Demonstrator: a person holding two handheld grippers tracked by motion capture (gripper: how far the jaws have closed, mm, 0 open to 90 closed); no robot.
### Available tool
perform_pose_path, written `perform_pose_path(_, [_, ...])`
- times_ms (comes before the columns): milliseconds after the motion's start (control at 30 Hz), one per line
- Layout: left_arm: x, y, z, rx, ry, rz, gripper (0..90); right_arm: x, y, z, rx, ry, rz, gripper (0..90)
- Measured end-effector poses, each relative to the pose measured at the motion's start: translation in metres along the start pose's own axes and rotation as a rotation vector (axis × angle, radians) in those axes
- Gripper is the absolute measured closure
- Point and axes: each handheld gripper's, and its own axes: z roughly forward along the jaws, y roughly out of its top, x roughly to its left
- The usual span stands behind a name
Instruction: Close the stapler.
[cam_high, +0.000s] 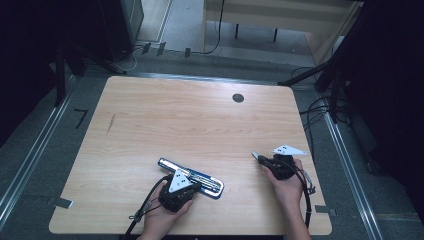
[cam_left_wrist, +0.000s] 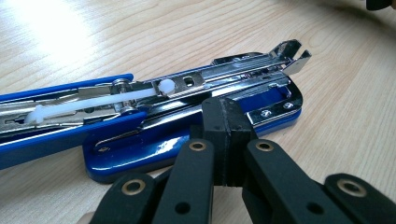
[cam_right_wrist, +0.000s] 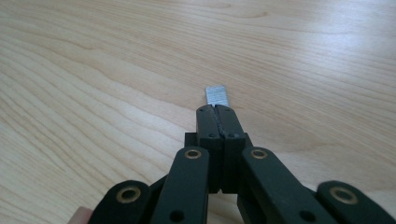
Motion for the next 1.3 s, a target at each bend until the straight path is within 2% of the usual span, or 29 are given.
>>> perform_pose_path(200, [0.000,0.000,0.000,0.000,0.000,0.000,90.0,-0.007,0.001,-0.004,-0.032,-0.012,0.016,90.0])
perform_pose_path(300, [0.000,0.000,0.000,0.000,0.000,0.000,90.0,-0.008,0.001,-0.002,-0.034,0.002,0.021,83.4])
perform_pose_path(400, [0.000,0.000,0.000,0.000,0.001,0.001,90.0,-0.009,0.001,0.000,-0.024,0.012,0.028,82.0])
perform_pose_path(567, [0.000,0.000,0.000,0.000,0.001,0.001,90.0,-0.009,0.001,0.001,-0.038,0.012,0.024,79.7])
perform_pose_path(1300, [0.000,0.000,0.000,0.000,0.001,0.001,90.0,-0.007,-0.001,0.011,-0.024,0.019,0.010,78.3])
